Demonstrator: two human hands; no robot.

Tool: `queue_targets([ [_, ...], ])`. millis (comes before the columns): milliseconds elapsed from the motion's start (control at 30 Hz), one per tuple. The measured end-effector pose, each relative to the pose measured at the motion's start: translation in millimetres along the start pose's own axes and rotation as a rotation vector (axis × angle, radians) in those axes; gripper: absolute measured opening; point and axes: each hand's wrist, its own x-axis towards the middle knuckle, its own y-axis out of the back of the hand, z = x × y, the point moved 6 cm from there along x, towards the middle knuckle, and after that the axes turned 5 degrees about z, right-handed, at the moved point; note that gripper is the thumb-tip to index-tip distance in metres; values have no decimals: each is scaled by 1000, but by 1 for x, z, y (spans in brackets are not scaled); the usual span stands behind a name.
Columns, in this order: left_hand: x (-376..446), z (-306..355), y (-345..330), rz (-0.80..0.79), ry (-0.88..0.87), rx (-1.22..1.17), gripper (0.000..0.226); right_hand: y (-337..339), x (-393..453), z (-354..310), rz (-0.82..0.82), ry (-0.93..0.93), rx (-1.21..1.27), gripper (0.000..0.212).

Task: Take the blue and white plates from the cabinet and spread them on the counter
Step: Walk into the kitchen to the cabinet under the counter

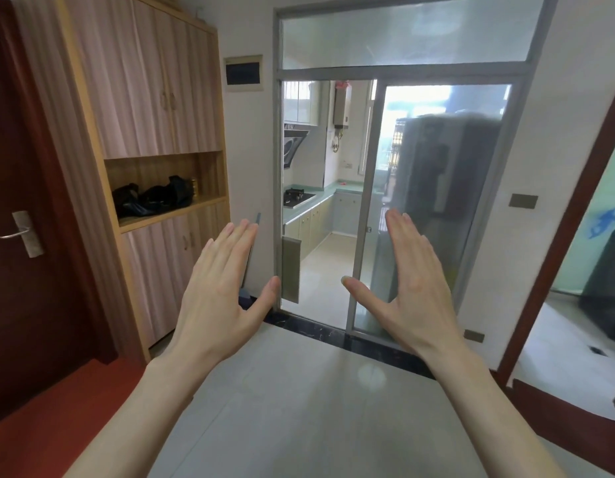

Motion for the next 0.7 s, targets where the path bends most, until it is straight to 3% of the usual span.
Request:
queue_targets([
  [700, 220, -239, -260, -46, -56, -41, 77, -290, 228, 127, 33, -31, -87, 103],
])
